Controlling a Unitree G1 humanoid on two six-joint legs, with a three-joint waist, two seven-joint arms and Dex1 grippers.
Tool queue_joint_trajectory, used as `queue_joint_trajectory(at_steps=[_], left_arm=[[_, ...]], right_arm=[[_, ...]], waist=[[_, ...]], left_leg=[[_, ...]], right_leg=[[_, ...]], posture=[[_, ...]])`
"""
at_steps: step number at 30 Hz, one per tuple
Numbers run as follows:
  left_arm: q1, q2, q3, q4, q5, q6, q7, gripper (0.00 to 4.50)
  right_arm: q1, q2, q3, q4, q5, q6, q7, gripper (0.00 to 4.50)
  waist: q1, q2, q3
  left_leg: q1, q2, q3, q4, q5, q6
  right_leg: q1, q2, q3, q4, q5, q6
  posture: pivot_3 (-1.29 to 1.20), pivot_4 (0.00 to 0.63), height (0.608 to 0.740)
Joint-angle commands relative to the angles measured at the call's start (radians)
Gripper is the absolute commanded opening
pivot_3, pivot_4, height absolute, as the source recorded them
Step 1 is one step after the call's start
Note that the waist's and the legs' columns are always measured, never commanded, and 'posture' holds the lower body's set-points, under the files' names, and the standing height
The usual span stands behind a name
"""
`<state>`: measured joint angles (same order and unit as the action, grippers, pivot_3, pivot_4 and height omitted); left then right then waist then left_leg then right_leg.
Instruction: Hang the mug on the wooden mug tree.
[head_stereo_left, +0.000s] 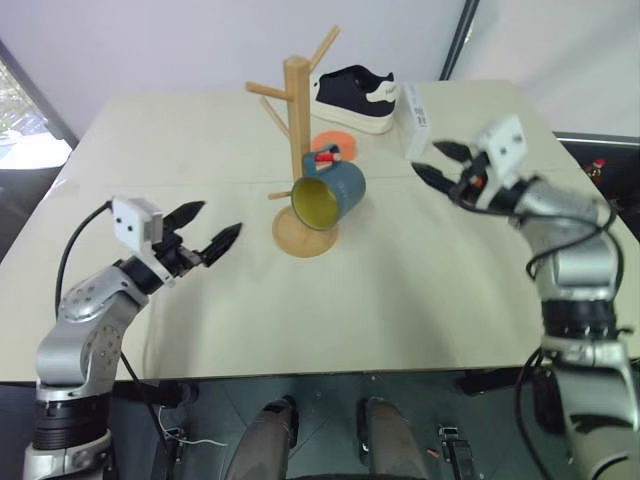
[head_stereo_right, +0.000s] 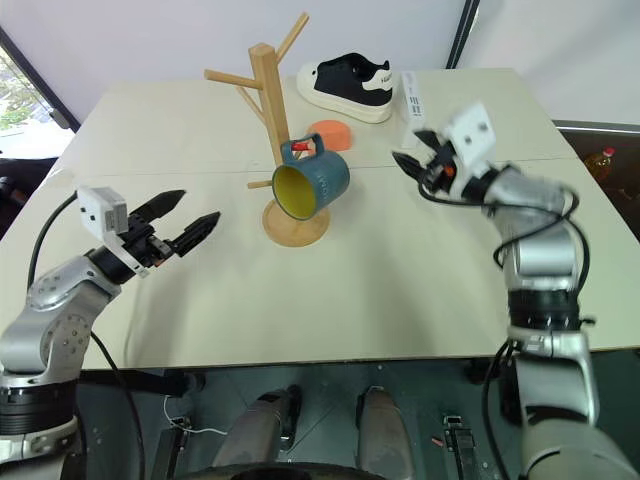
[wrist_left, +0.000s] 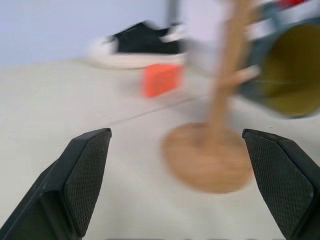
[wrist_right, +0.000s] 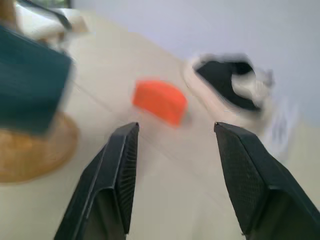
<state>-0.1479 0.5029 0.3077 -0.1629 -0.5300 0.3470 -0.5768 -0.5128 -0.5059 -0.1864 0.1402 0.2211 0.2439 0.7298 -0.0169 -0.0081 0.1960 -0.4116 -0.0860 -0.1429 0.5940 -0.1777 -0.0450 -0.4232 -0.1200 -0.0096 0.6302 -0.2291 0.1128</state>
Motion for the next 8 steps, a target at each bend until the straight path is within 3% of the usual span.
queue_joint_trajectory(at_steps=[1, 8], left_arm=[[0.013, -0.02, 0.032, 0.074, 0.084, -0.101, 0.068, 4.5], [0.038, -0.034, 0.029, 0.136, 0.118, -0.146, 0.087, 4.5]], right_arm=[[0.051, 0.056, -0.03, -0.002, 0.033, -0.079, -0.049, 2.44], [0.133, 0.123, -0.004, 0.053, 0.029, -0.156, -0.07, 2.44]], waist=[[-0.002, 0.0, 0.0], [0.002, -0.001, 0.0]], left_leg=[[0.001, 0.001, 0.003, 0.0, 0.0, 0.0], [0.004, 0.011, 0.01, 0.004, 0.0, 0.0]], right_leg=[[0.0, 0.0, 0.002, 0.0, 0.0, -0.002], [0.003, 0.005, 0.005, -0.001, 0.003, -0.003]], posture=[[0.0, 0.15, 0.74], [0.0, 0.15, 0.74]])
